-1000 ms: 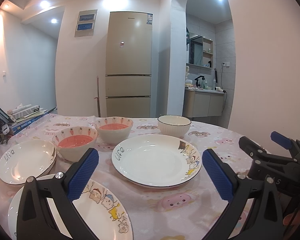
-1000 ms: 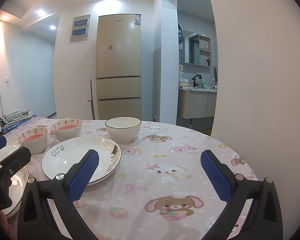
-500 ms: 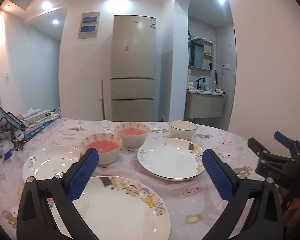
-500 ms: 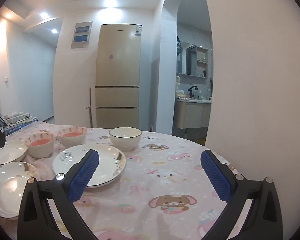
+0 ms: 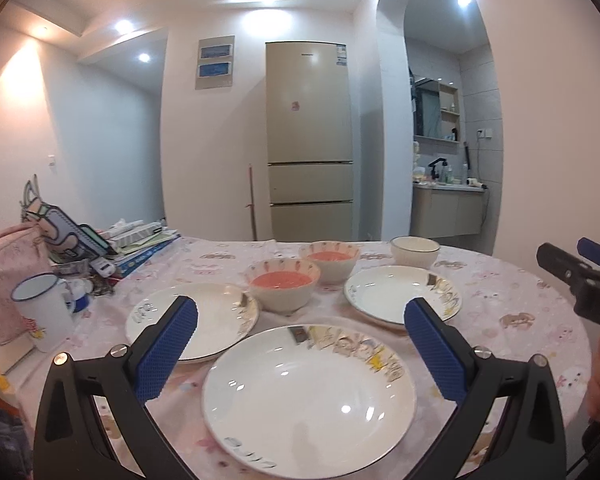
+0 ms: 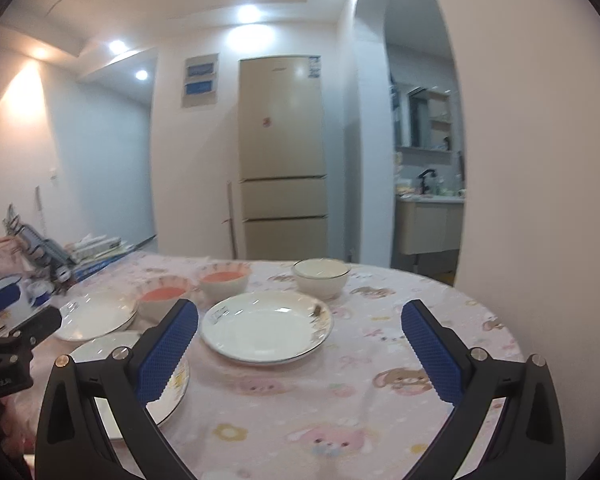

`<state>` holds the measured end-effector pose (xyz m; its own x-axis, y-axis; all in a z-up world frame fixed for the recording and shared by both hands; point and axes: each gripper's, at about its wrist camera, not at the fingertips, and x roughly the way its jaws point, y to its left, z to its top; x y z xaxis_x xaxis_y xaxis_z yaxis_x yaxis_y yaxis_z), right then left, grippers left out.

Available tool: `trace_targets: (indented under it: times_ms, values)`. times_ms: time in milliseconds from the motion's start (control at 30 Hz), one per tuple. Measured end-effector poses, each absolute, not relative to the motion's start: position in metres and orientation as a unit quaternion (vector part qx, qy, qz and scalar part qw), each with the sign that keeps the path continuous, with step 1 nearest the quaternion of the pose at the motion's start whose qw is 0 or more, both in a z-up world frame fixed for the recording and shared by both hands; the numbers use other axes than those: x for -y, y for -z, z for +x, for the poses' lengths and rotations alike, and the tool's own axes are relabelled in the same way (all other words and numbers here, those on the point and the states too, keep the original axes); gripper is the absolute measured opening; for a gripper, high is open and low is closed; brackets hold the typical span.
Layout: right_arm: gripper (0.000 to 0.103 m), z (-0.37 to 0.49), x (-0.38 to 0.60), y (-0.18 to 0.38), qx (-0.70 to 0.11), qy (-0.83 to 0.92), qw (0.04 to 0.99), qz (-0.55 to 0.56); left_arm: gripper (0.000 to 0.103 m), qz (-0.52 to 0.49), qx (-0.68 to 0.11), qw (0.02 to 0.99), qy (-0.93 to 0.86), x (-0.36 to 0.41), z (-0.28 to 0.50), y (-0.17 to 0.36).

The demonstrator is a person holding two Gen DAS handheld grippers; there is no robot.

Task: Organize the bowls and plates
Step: 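Move both grippers toward the white cartoon-rim plate on the table, then close the left gripper on the plate rim while the right gripper grips the rim too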

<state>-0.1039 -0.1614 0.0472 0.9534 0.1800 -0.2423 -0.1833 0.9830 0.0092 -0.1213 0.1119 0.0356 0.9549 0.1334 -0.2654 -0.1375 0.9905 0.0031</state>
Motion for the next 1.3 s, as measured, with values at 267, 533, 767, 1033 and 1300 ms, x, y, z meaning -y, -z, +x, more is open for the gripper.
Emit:
trace_targets:
  times_ms: [267, 533, 767, 1033, 1300]
  values:
    - [0.103, -0.087, 0.129, -0.031, -0.14, -0.063, 0.988, -0.031, 0.103, -0.044, -0.178, 0.98, -0.078, -0.153, -0.119, -0.028]
    - [0.103, -0.061, 0.112, -0.027, -0.187, -0.087, 0.978, -0.021, 0.103, -0.042, -0.238, 0.964, -0.108, -0.178, -0.1, -0.002]
    - [0.093, -0.038, 0.095, -0.01, -0.253, -0.134, 0.958, -0.016, 0.103, -0.043, -0.29, 0.95, -0.103, -0.193, -0.08, 0.016]
    - [0.084, -0.005, 0.09, 0.024, -0.347, -0.188, 0.918, 0.046, 0.096, -0.062, -0.362, 0.926, -0.091, -0.21, -0.056, 0.035]
    - [0.076, 0.011, 0.078, 0.055, -0.415, -0.214, 0.881, 0.073, 0.084, -0.119, -0.409, 0.902, -0.072, -0.228, -0.036, 0.056]
